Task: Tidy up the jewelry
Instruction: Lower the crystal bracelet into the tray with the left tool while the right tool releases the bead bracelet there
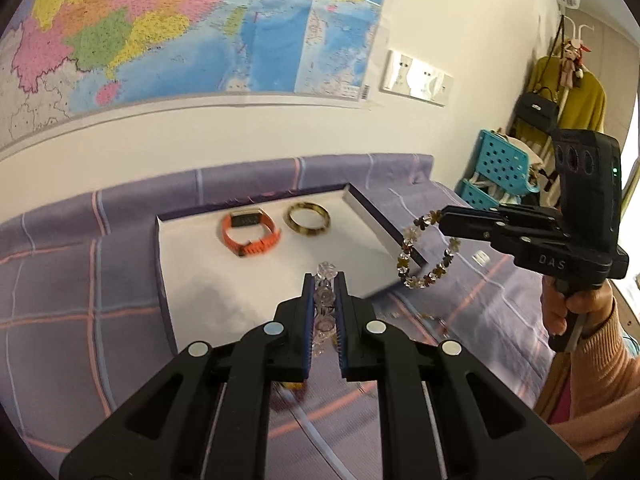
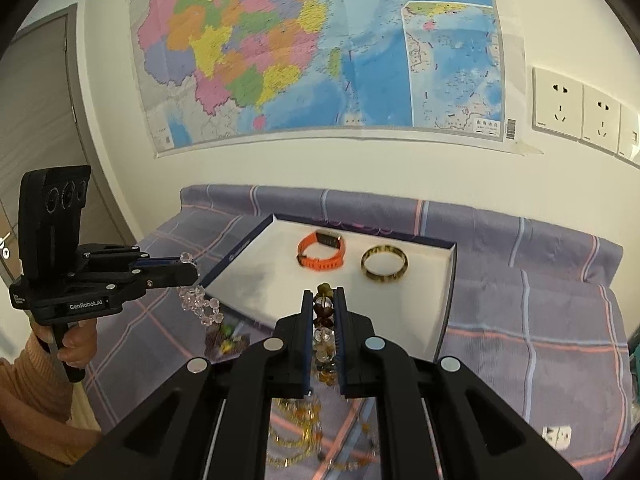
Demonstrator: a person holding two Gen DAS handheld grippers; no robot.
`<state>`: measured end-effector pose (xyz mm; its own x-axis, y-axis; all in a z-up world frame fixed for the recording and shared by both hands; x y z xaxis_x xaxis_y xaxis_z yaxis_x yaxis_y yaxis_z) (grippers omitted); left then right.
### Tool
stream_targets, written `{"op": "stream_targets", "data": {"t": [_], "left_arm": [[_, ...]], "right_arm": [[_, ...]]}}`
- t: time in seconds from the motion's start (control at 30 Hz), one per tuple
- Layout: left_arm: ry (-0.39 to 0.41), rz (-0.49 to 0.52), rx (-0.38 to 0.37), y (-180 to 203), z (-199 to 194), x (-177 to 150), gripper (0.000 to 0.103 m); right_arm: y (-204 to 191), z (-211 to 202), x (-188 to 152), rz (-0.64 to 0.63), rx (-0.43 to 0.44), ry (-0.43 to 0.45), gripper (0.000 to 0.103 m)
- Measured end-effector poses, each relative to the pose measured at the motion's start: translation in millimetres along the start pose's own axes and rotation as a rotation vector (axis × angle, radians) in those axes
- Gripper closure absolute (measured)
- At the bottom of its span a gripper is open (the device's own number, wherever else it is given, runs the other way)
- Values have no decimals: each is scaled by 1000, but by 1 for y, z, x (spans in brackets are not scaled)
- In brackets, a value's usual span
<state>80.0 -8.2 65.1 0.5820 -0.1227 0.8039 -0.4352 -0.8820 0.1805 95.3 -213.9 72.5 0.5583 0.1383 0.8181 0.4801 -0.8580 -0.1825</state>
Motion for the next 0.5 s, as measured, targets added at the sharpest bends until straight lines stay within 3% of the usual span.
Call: {"op": "stream_targets", "data": {"t": [0.33, 0.5], "left_arm": [[-12, -15, 59, -20, 35, 24, 93], [-27, -29, 54, -26, 53, 28, 93]], "right_arm": [[7, 42, 14, 37, -1, -23, 95], [12, 65, 18, 78, 34, -40, 95]]}}
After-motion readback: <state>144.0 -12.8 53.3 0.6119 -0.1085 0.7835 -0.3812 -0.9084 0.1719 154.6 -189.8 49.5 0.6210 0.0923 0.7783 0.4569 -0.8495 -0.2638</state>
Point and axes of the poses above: each gripper's, at about its wrist camera, not at the fingertips, and z roughly the way its jaws point, y to its right, x to its top, the point moved 1 cm from there along z, roughly the way its jaws point, and after that the axes turned 3 degrees about y, right-handed, at the moved point
